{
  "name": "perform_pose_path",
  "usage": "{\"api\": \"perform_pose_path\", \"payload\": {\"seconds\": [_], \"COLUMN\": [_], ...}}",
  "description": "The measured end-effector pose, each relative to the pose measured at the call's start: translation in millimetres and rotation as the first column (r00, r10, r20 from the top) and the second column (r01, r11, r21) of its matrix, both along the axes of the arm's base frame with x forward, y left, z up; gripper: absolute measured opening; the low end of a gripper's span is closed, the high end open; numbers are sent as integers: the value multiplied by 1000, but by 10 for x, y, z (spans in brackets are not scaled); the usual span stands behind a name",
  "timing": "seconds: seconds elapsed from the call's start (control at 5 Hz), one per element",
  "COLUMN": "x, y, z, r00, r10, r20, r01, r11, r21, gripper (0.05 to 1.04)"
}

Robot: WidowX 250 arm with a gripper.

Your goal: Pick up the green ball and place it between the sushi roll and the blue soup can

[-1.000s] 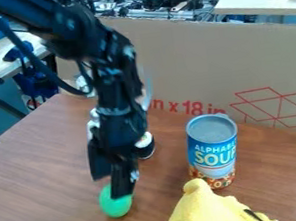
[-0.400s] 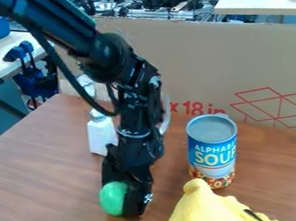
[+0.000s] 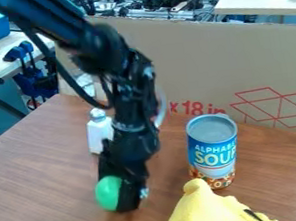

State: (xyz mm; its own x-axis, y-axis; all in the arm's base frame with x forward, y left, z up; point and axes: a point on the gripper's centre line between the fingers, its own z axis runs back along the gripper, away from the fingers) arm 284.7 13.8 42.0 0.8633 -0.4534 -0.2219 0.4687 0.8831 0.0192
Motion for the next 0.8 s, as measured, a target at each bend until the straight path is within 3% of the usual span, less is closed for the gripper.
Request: {"api": "perform_pose_path", "payload": {"seconds": [0.2, 0.4, 0.6, 0.8], "x": [-39, 11, 166, 365], "y": [97, 330, 522, 502], "z": [396, 790, 940, 842], "r00": [998, 981, 965, 967], "r10": [8, 70, 102, 60], "r20": [70, 183, 242, 246], "r01": [-3, -47, -75, -32], "r11": [997, 991, 990, 993], "r21": [-77, -127, -120, -117], "gripper": [862, 862, 862, 862]}}
